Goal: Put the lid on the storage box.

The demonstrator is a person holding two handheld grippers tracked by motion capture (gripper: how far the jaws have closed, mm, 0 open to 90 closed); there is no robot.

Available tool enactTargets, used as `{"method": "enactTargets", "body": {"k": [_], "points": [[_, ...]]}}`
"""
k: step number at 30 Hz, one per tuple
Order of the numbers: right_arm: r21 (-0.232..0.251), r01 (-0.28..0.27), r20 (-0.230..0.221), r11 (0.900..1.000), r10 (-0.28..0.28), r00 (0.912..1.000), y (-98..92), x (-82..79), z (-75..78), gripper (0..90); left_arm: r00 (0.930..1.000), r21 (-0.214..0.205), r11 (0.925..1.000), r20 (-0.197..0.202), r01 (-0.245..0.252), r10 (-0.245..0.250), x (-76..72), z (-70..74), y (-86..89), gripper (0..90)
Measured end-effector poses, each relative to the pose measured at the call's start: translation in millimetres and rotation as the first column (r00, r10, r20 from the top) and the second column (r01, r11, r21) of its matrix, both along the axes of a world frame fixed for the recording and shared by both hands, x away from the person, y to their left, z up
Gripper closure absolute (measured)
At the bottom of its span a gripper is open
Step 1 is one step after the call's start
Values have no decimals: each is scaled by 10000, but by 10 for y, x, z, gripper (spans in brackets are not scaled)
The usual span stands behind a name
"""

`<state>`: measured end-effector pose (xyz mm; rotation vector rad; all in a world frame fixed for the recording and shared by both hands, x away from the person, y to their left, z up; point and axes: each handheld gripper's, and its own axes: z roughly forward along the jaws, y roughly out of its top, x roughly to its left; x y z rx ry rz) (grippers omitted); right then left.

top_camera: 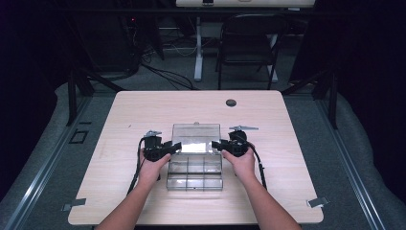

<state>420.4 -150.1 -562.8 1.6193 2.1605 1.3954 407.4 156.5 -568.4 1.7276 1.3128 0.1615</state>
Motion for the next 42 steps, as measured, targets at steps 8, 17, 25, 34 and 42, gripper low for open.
{"method": "enactTargets", "body": {"k": [8, 17, 25, 34, 42], "points": [[-93, -31, -30, 10000, 30, 10000, 9, 19, 3, 530, 10000, -4, 10000, -42, -52, 52, -2, 2, 4, 495], [-13, -39, -182, 10000, 39, 9998, 4, 33, -5, 530, 9998, -99, 9999, -191, -57, 55, 8, -3, 13, 497], [54, 27, -427, 10000, -25, 9991, 3, 41, -16, 517, 9995, -131, 9999, -296, -92, 88, 12, -12, 13, 490], [581, 112, -1063, 9982, -49, 9943, -6, 75, -78, 481, 9995, 98, 9999, -283, -130, 132, 14, -37, 12, 495], [763, 177, -1350, 9969, -72, 9908, -17, 84, -96, 481, 9993, 74, 9999, -346, -156, 158, 16, -45, 7, 496]]}}
